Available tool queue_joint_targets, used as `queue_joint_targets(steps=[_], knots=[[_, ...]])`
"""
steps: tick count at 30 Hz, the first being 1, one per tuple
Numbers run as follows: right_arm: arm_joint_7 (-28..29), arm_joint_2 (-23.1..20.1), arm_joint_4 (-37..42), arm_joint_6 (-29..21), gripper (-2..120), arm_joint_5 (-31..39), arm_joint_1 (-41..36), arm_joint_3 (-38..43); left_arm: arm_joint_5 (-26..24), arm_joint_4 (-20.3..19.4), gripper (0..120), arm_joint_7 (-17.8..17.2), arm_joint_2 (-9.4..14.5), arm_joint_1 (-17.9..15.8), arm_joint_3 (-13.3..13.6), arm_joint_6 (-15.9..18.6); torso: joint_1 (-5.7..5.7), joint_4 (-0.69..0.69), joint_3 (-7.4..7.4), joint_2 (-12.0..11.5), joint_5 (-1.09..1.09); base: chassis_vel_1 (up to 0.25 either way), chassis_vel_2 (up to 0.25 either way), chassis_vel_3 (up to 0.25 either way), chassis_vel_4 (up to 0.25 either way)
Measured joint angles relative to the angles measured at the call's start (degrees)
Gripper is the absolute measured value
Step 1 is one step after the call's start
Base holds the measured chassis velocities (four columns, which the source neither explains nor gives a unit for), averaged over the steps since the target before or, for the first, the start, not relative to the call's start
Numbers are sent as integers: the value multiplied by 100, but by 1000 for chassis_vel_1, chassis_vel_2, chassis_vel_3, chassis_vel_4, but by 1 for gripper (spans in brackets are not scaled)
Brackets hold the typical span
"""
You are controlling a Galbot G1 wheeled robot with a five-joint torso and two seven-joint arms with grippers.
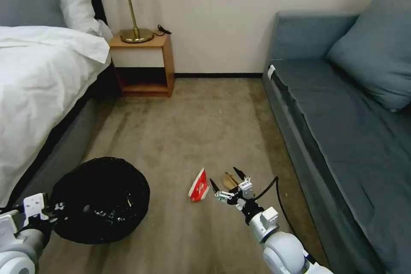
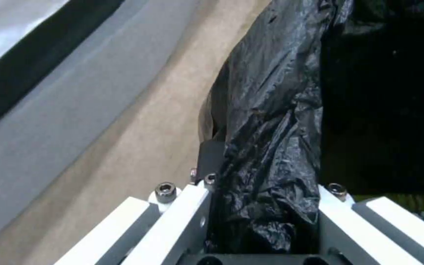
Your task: Pick up the trash bin, then pick up the garbage on the floor and place it into the trash bin.
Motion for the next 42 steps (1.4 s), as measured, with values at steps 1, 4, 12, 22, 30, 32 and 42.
queue_joint_targets(steps=[1, 4, 12, 22, 30, 32, 42], knots=[[1, -28, -60, -146, 100, 10, 37, -13, -2, 12, 3, 2, 0, 0, 0, 0, 0, 1, -1, 0, 1, -231, 201, 221, -229], [-10, -119, -233, -546, 100, 158, 151, -53, -2, 36, 3, 4, -1, -3, -1, -2, 0, -1, 0, -1, 1, -181, 185, 207, -182], [-472, -355, -1104, -1635, 100, 803, 701, -27, -5, 88, 3, 11, 0, -1, -30, -3, -1, 1, -1, 0, 3, -44, 37, 43, -45], [-1219, -481, -1926, -1957, 100, 850, 1214, -363, -12, 96, 3, 18, -26, 18, -45, -7, 0, 0, -1, 0, 2, 0, 0, 0, 0], [-1344, -291, -2588, -1977, 98, 604, 1654, -711, -12, 96, 3, 30, -31, 37, -69, -12, 0, 1, -1, 0, 2, 0, 0, 0, 0], [-1344, -255, -2701, -1971, 95, 565, 1716, -743, -12, 96, 3, 31, -23, 38, -71, -13, 0, 1, -1, 0, 2, 0, 0, 0, 0], [-1410, -142, -3123, -1911, 59, 524, 1924, -820, -15, 104, 3, 34, -4, 37, -81, -16, 0, 1, -1, 0, 2, 0, 0, 0, 0]])
